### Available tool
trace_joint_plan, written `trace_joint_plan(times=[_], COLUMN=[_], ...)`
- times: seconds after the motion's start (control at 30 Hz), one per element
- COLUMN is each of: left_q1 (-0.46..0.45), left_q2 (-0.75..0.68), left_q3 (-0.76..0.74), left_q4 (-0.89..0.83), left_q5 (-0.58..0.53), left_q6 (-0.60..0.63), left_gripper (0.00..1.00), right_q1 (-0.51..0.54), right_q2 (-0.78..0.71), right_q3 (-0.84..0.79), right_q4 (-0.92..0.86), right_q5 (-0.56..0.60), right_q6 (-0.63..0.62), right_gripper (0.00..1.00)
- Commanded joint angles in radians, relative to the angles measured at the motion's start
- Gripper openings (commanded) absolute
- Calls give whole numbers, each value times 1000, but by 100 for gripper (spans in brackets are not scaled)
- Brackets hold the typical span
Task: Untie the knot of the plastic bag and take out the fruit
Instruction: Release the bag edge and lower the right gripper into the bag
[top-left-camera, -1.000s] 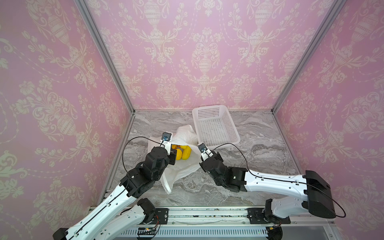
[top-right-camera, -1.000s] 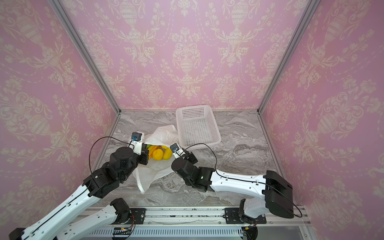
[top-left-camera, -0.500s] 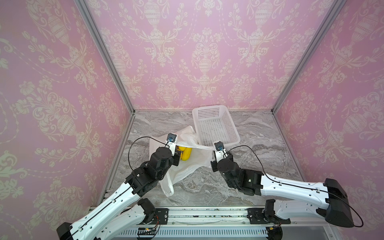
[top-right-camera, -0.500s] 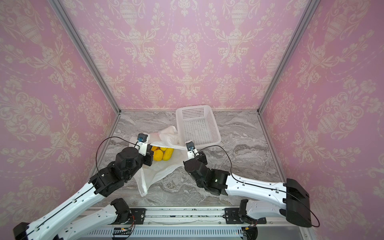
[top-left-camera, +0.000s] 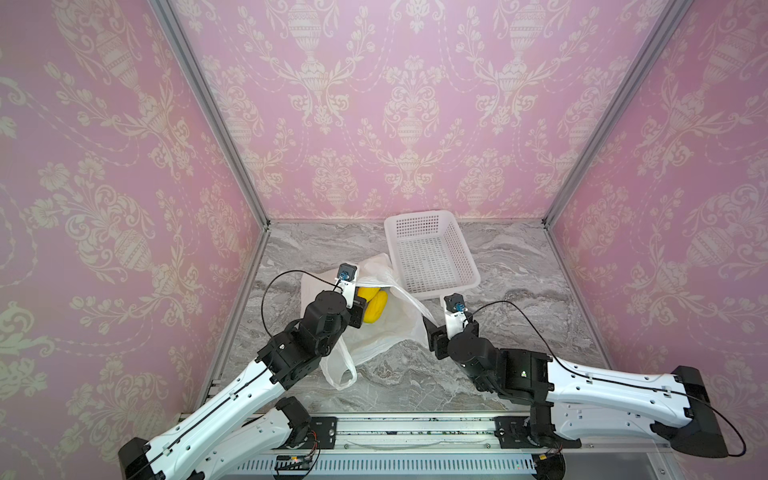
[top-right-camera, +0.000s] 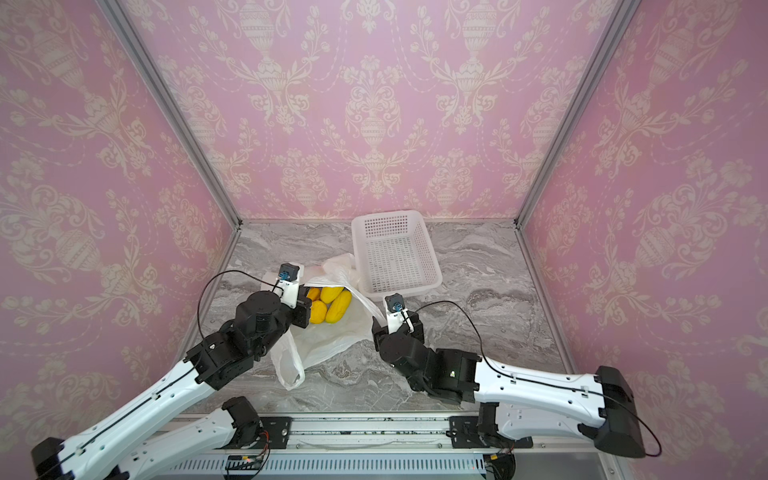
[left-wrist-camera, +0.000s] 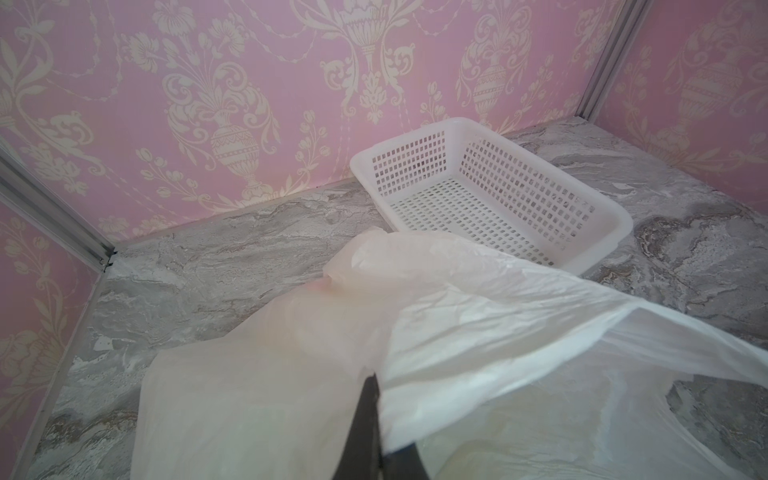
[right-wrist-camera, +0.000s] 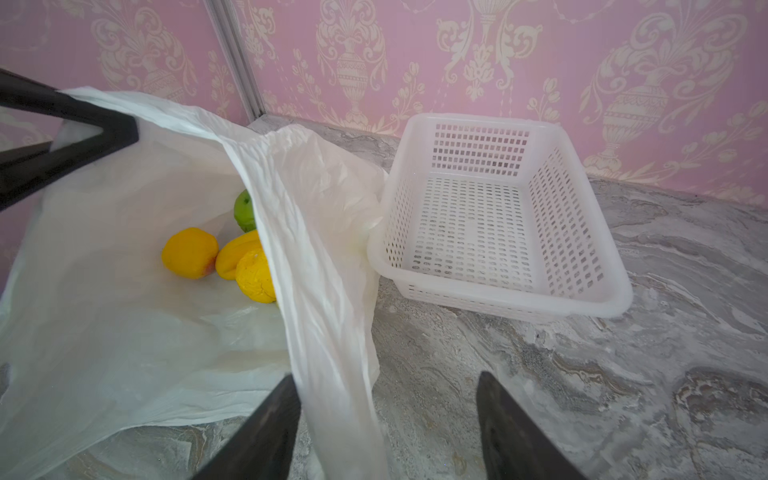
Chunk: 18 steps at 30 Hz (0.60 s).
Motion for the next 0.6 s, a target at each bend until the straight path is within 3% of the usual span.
trace_joint_plan(times=[0.0,0.17,0.27,0.4,0.57], left_q1=[10,12,12,14,23], left_q2=[8,19,16,11,7], left_q3=[6,12,14,16,15], left_q4=[11,6,3,3,-14], left_q5=[-35,-60,-70,-81,-89], left_q6=[32,34,32,23,3], left_gripper=[0,0,0,0,0], right_q1=[11,55,140,178,180], right_q2=[-32,-4,86,271,532], right_q3=[59,204,293,325,340], right_q4=[-61,-143,-150,30,262], right_q5=[20,-117,-103,-129,-119], right_q6=[-23,-63,-116,-149,-84], right_gripper=[71,66,61,53,37])
